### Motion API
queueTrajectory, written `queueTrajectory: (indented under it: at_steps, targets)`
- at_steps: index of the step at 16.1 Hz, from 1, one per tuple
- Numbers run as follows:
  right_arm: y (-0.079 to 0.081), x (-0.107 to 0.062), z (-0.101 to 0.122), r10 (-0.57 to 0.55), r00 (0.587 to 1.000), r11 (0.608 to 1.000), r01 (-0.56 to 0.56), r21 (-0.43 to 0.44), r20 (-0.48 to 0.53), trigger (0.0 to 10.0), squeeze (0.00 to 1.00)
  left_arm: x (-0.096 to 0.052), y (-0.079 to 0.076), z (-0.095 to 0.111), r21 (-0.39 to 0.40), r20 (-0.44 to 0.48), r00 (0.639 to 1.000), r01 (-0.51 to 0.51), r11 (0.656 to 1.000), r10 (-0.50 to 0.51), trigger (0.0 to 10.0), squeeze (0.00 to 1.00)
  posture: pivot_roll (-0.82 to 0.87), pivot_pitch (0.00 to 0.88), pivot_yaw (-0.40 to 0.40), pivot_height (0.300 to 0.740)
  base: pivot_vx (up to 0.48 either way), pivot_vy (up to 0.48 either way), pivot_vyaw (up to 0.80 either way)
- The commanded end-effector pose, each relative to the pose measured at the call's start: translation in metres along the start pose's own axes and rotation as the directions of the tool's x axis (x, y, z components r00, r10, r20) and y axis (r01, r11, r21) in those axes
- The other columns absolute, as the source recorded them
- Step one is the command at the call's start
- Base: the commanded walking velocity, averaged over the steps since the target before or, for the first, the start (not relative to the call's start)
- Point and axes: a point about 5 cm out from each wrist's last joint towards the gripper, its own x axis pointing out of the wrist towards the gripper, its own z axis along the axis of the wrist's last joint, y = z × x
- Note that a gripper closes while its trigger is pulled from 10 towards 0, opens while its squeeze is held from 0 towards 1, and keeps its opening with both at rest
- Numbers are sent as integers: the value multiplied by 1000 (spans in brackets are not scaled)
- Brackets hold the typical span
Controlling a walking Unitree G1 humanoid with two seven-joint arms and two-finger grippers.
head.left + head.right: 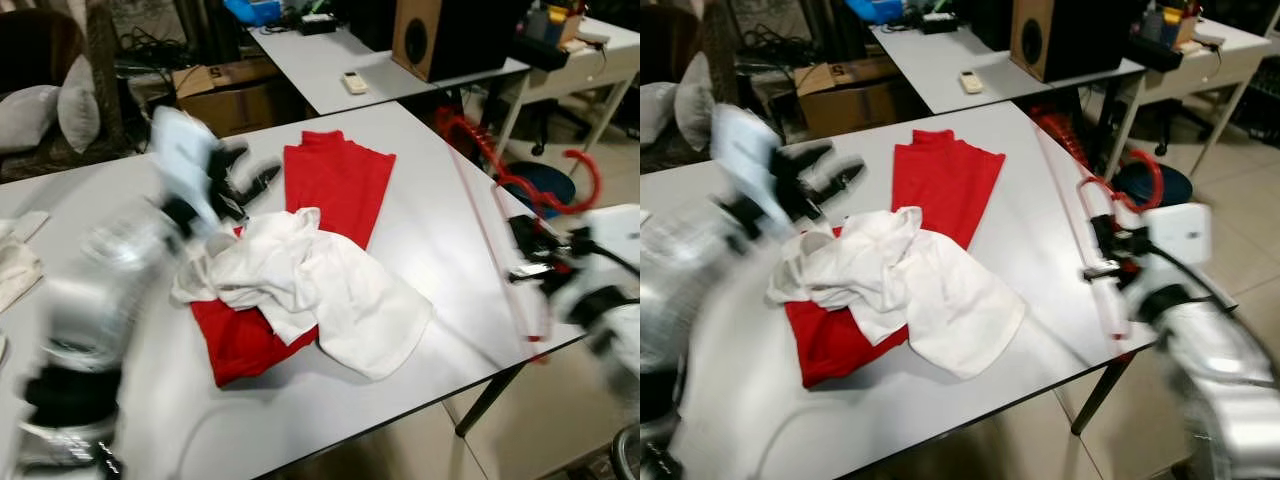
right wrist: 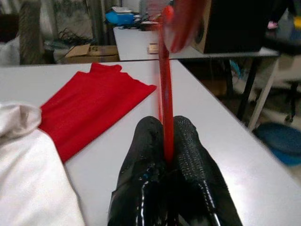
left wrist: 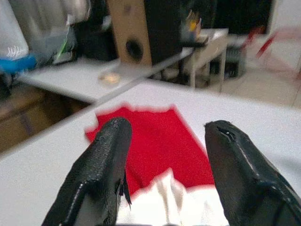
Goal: Hang hanger
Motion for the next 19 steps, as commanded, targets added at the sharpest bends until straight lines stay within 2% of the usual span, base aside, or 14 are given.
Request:
queueTrajectory:
  at_steps: [1, 4, 5, 7, 8, 10, 12, 15, 19]
  targets:
    - [6, 3, 5, -32, 999, 999, 32, 16, 19, 10000, 0, 2, -4, -3, 0, 5, 997, -82, 997, 82, 10000, 0, 65, 0, 51, 740, 0, 405, 0]
    - [19, 11, 1, -57, 997, 993, 51, 110, 48, 10000, 0, -2, -5, -6, -32, 22, 986, -165, 986, 166, 10000, 0, 48, 0, 16, 740, 0, 480, 0]
    - [27, 13, 3, -61, 996, 989, 51, 138, 70, 10000, 0, -8, -3, -9, -47, 25, 980, -194, 980, 196, 10000, 0, 33, 0, 45, 740, 0, 480, 0]
    - [36, 11, 6, -52, 994, 996, 44, 80, 97, 10000, 0, -6, -10, -20, -52, -1, 985, -174, 983, 174, 10000, 0, 58, 0, 77, 740, 0, 480, 0]
    - [35, 7, 4, -69, 993, 993, 59, 101, 100, 10000, 0, -1, -16, -20, -11, -4, 989, -146, 989, 146, 10000, 0, 70, 0, 72, 740, 0, 480, 800]
    - [35, 8, 0, -80, 993, 992, 70, 109, 89, 10000, 0, 5, -15, -12, -21, 20, 987, -160, 987, 160, 10000, 0, 67, 0, 77, 740, 0, 480, 800]
    - [40, 17, 7, -65, 992, 993, 54, 101, 111, 10000, 0, 8, -8, -5, -40, 36, 982, -183, 982, 184, 10000, 0, 33, 0, 73, 740, 0, 480, 800]
    - [34, 26, 16, -74, 986, 995, 62, 83, 149, 10000, 0, 21, -12, -6, -17, 54, 982, -180, 984, 180, 10000, 0, 23, 0, 73, 740, 0, 480, 800]
    - [27, 15, 16, -131, 977, 988, 114, 103, 169, 10000, 0, 23, -11, 10, 51, 94, 983, -160, 986, 155, 10000, 0, -22, 45, 83, 740, 0, 480, 800]
